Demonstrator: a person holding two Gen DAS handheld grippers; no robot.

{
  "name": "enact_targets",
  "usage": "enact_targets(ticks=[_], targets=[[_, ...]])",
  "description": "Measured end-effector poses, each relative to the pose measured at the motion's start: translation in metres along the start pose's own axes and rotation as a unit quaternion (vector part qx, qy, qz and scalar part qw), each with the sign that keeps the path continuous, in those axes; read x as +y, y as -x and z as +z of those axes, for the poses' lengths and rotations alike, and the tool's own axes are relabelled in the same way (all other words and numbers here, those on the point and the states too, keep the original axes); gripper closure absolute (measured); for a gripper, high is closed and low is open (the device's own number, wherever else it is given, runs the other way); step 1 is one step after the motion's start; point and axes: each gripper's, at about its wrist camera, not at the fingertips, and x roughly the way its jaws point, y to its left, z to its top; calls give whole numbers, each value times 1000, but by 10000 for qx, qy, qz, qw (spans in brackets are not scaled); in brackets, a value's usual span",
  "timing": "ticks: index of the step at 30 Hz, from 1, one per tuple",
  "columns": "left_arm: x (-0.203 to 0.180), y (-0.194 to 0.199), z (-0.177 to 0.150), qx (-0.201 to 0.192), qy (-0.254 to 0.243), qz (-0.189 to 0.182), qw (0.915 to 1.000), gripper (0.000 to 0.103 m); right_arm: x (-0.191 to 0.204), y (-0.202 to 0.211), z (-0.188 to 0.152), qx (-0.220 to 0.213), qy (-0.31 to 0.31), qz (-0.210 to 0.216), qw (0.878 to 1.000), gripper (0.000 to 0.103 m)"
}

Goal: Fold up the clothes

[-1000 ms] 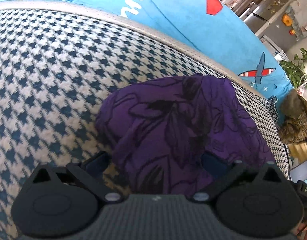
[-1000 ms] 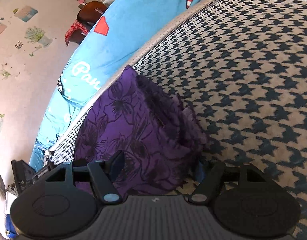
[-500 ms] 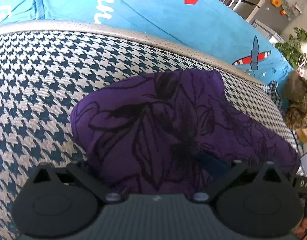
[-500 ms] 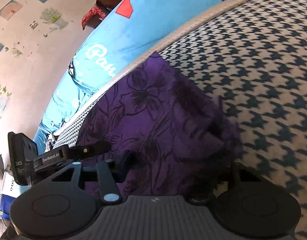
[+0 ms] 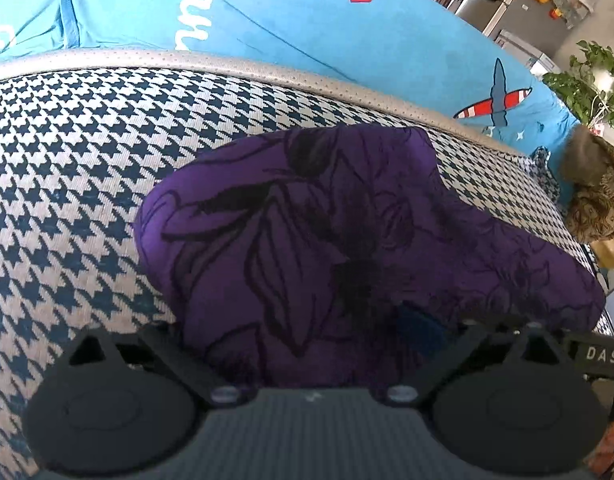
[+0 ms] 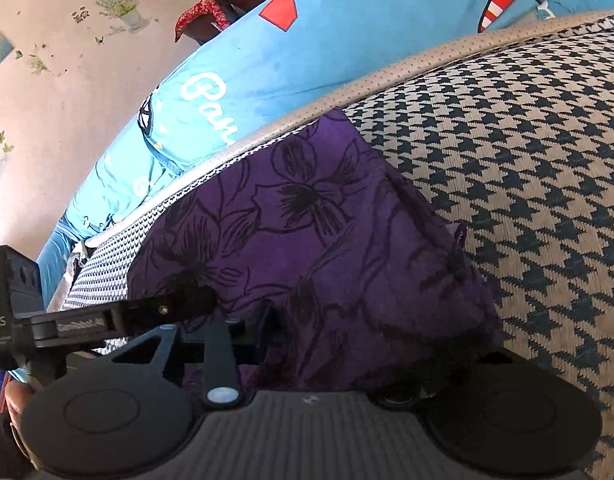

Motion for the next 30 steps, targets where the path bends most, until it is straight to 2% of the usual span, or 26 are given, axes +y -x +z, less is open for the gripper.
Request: enact_targets(ticks=[4,12,15,16,17,20,22,24,27,30], targets=[[-13,0,-2,-51,-185,258,9995,5,2,-3,1,23,30,-59,10000,59],[-16,1,-5,-129,-236,331,9991,6,5,-7,1,36,-51,-109,9999,56],[-22,6,-7,-278,-241,448,9983,21,8,-9,1,30,4,-162,9999,56],[-25,10,-7,-352,-263,478,9979,31,9,-8,1,18,45,-193,9998,57],[-28,12,-7,-420,-295,523,9973,40,12,-8,1,-21,138,-240,9996,58],[-34,24,-9,-647,-422,658,9948,56,26,-6,-2,-158,681,-405,9967,66],[-35,30,-11,-747,-443,697,9938,61,33,-2,-3,-260,955,-452,9941,73],[-37,35,-12,-814,-486,806,9922,62,40,2,-3,-373,1157,-453,9915,76],[-41,40,-13,-859,-557,980,9899,62,50,9,-5,-564,1479,-463,9863,77],[-39,38,-11,-773,-477,962,9912,62,59,15,-5,-721,1723,-432,9814,78]])
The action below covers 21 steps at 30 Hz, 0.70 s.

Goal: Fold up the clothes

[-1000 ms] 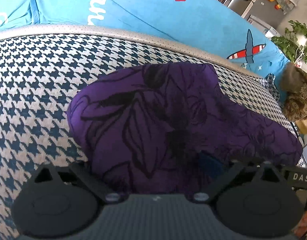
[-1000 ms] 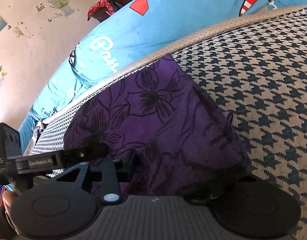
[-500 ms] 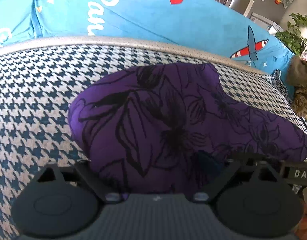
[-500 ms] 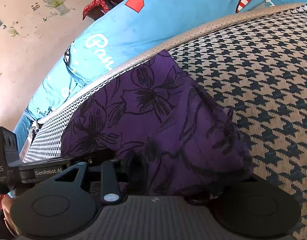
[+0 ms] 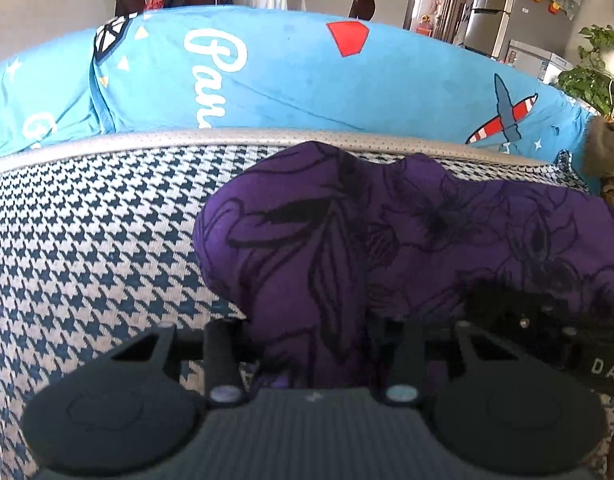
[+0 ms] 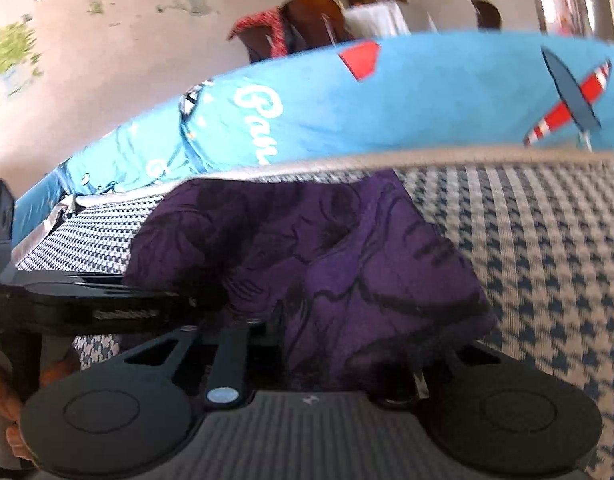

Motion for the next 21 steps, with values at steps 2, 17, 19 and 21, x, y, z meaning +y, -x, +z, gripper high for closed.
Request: enact_targets(ticks=[2,17,19,21], targets=[[4,-4,1,73,89,-62,9999,56,1,1,1,1,19,6,10000,78],[17,-38,-5,505,425,-425,9969,21,-35,-18,-9,702,-1338,95,9885,60],[14,-34,-6,402,399,-455,9974,38,-40,-20,-11,708,-1562,145,9851,60],[9,-27,-5,275,322,-394,9983,52,-40,-20,-11,679,-1630,159,9842,64]])
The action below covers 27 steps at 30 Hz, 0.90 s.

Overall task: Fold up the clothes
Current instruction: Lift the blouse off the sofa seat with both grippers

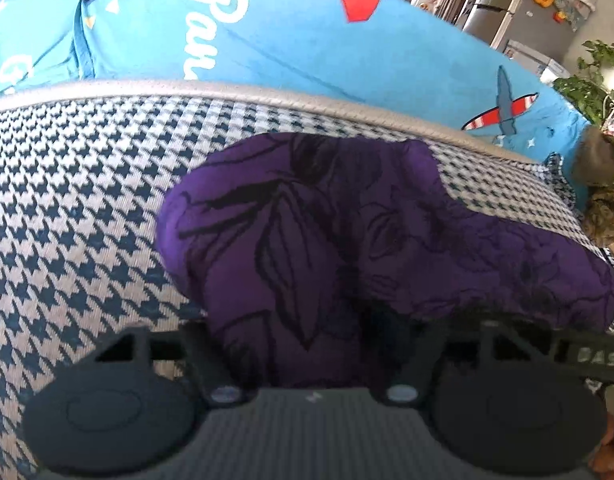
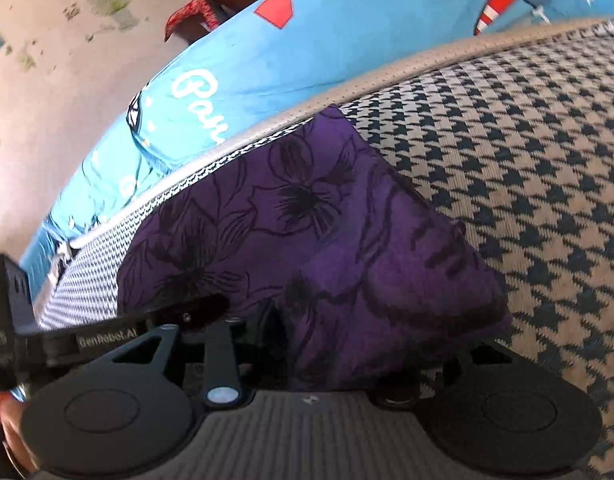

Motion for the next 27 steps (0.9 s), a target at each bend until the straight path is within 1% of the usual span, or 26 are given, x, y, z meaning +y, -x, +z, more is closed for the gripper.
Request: enact_targets(ticks=[1,2,3,4,8,11,15,21,27], targets=[[-3,3,0,-73,-45,43,10000,60,4,1,-1,-35,91,-21,10000,70],[-5,8,-1,-170,-97,118,9997,63,8,3,-1,-102,260,-60,9996,72],[-7,11,-1,-244,-129,172,9995,64,14,5,-2,-181,457,-108,9987,76],[-9,15,-2,-314,-165,248,9991,65,19,7,-3,-260,654,-155,9974,78],[-14,23,-2,-512,-264,585,9966,65,40,19,-5,-649,1202,-215,9904,79],[-13,30,2,-586,-185,703,9956,65,53,22,-4,-807,1447,-204,9860,80],[-8,40,6,-662,-105,854,9941,65,65,25,-3,-933,1573,-179,9830,80],[-4,52,8,-707,-125,1198,9902,65,82,26,-4,-1021,1689,-89,9803,80],[3,69,9,-824,-82,1396,9867,65,100,27,-6,-1103,1782,20,9778,80]])
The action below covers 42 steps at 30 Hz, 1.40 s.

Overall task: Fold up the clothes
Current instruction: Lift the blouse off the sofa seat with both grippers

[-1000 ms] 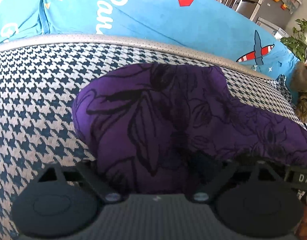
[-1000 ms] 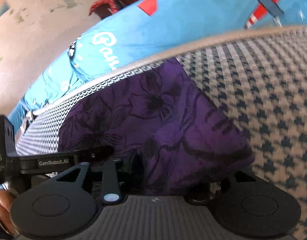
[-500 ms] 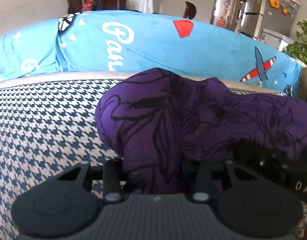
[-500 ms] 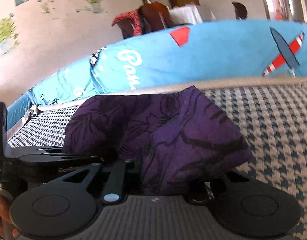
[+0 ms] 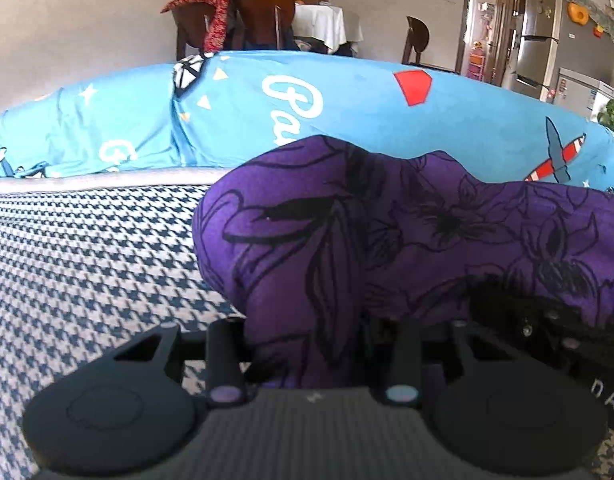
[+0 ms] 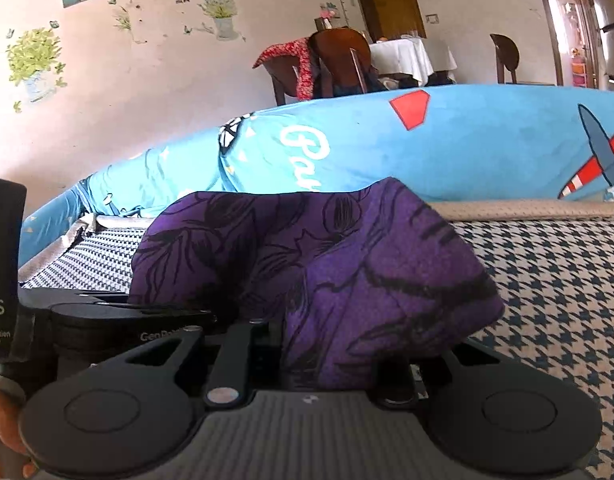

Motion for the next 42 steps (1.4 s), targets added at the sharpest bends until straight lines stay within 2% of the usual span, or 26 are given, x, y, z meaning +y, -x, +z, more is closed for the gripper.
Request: enact_targets(ticks=[20,42], targets=[[38,35,8,-247,186,440,9986,65,47,-3,12,-239,197,303,9991,80],[75,46,6,-406,407,1047,9928,65,88,-24,14,-376,265,667,9967,80]])
